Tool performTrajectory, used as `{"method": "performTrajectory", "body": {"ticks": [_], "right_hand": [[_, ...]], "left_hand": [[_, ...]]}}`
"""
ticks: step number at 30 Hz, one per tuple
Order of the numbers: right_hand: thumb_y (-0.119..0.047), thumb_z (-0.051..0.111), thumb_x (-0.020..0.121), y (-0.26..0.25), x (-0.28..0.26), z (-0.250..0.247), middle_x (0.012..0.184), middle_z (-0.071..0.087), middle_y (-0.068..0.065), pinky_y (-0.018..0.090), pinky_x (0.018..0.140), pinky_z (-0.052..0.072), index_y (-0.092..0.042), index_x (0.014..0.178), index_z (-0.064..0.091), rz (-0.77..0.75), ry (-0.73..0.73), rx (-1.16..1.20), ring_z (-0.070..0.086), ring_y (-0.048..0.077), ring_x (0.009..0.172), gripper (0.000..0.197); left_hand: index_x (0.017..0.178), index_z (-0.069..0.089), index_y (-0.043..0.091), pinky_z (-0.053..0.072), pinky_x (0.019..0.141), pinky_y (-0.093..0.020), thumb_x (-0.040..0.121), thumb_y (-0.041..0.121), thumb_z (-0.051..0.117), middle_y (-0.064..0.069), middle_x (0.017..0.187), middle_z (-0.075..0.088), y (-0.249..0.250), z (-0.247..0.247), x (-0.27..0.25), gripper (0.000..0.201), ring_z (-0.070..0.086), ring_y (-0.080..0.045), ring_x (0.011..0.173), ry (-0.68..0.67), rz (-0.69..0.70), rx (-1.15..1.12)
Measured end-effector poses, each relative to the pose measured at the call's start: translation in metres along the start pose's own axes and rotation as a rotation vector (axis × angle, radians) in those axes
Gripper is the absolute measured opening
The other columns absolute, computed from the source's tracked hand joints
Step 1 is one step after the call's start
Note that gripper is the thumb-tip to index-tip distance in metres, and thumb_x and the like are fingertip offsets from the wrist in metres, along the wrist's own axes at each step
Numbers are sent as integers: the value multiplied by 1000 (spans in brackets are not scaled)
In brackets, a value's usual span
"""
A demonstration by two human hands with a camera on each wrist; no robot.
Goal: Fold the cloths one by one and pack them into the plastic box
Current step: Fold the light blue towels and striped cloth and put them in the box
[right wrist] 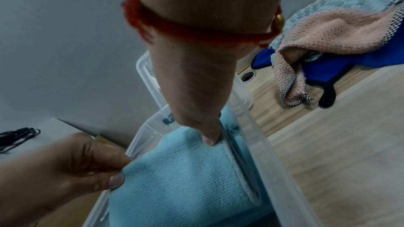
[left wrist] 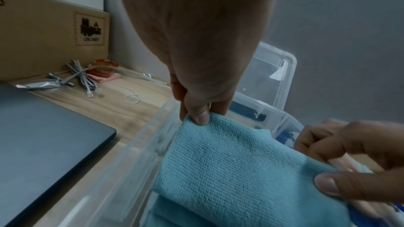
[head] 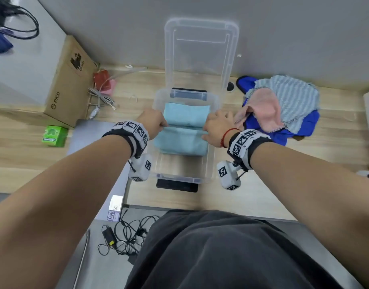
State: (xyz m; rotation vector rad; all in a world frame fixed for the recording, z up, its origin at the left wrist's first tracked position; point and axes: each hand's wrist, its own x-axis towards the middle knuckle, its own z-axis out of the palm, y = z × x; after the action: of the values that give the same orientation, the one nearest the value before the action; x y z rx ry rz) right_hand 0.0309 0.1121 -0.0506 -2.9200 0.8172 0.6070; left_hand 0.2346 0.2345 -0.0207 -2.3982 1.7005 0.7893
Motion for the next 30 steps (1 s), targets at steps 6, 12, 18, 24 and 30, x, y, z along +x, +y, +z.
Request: {"method": "performTrajectory", "body": {"ticks": [6, 12, 18, 24, 30], "right_hand": [[-41, 50, 89, -5, 13, 8, 112, 56, 0, 44, 87, 30, -24, 108, 68, -5, -25, -154, 42, 27, 109, 31], [-37, 53, 87, -8, 22, 16, 102, 58, -1, 46, 88, 29, -21, 98, 69, 26, -39, -195, 42, 27, 105, 25], [-32, 58, 83, -11, 25, 13, 94, 59, 2, 45, 85, 31, -18, 88, 70, 77, 4, -179, 46, 28, 99, 20], [-27, 71, 67, -12, 27, 5, 89, 54, 8, 40, 72, 36, -12, 89, 55, 50, 161, -159, 51, 29, 82, 31], [-65, 60, 76, -23, 23, -3, 103, 56, 2, 40, 81, 37, -20, 105, 54, -264, 6, -112, 53, 25, 95, 55]], "left_hand": [[101, 73, 28, 32, 93, -35, 91, 2, 54, 1, 96, 69, -9, 19, 26, 33, 56, -27, 98, -85, 94, 170], [107, 71, 23, 25, 91, -38, 90, 14, 63, 0, 101, 70, -15, 28, 42, 20, 53, -25, 103, -34, 72, 160], [100, 68, 23, 23, 86, -38, 88, 12, 63, 4, 101, 69, -19, 33, 47, 17, 57, -22, 98, 66, 83, 96], [90, 54, 27, 19, 80, -37, 79, 2, 59, 4, 100, 59, -20, 31, 44, 27, 56, -21, 93, 100, 113, 105], [76, 56, 26, 24, 86, -40, 75, 40, 69, 11, 81, 60, -5, 23, 38, 19, 57, -16, 86, -3, 220, 224]]}}
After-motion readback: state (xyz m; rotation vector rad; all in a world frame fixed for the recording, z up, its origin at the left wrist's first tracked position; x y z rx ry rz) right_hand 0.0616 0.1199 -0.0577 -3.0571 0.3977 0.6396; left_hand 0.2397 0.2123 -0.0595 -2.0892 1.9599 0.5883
